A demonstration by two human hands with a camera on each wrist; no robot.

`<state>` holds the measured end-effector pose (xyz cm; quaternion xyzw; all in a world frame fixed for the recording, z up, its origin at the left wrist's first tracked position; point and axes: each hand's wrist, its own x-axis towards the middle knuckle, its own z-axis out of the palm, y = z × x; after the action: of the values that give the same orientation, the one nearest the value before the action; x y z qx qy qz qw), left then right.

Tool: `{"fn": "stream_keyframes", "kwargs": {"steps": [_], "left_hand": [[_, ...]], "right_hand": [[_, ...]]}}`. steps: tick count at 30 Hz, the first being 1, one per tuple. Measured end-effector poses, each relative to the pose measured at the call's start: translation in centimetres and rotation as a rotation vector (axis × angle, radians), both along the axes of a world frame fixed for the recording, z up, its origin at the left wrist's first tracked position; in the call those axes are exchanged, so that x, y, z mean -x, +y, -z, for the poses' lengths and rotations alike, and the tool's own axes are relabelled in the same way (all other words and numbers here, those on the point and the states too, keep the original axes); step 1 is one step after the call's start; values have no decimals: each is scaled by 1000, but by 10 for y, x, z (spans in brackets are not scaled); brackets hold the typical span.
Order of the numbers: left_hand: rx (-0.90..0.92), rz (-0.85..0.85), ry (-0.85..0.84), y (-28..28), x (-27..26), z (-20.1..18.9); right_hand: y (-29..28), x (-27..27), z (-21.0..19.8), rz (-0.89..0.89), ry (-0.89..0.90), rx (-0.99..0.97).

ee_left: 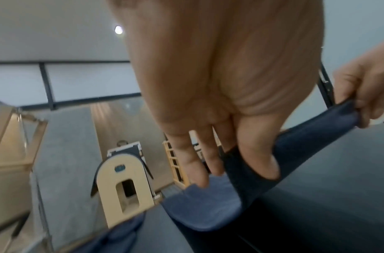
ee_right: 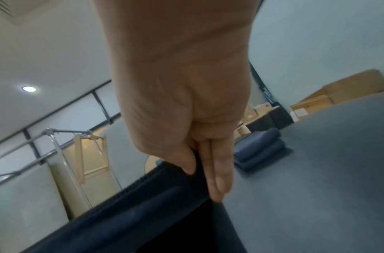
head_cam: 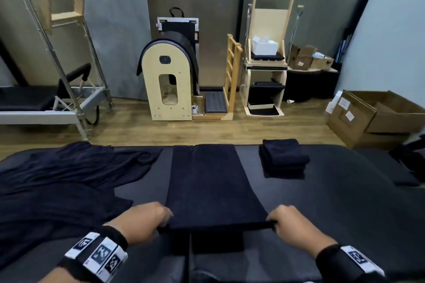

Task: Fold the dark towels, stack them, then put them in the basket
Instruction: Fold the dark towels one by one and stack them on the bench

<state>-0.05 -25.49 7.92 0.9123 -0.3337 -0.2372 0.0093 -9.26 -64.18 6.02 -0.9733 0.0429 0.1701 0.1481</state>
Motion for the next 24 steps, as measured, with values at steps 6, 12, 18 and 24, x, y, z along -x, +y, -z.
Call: {"fn": "stream_keyframes", "kwargs": {"steps": [6,12,18,24], "left_hand": [[46,-160,312,0,26,27],[199,-295,357,0,22,29],[344,-424,115,-1,-36,17],[382,-416,-43,-11,-137,8]], "right_hand": [[0,36,5,49,270,-43],[5,31,-2,120,285,-207],[1,-32,-7,307,-53,-297],[-2,-133,-11,409,-173,-415]]}}
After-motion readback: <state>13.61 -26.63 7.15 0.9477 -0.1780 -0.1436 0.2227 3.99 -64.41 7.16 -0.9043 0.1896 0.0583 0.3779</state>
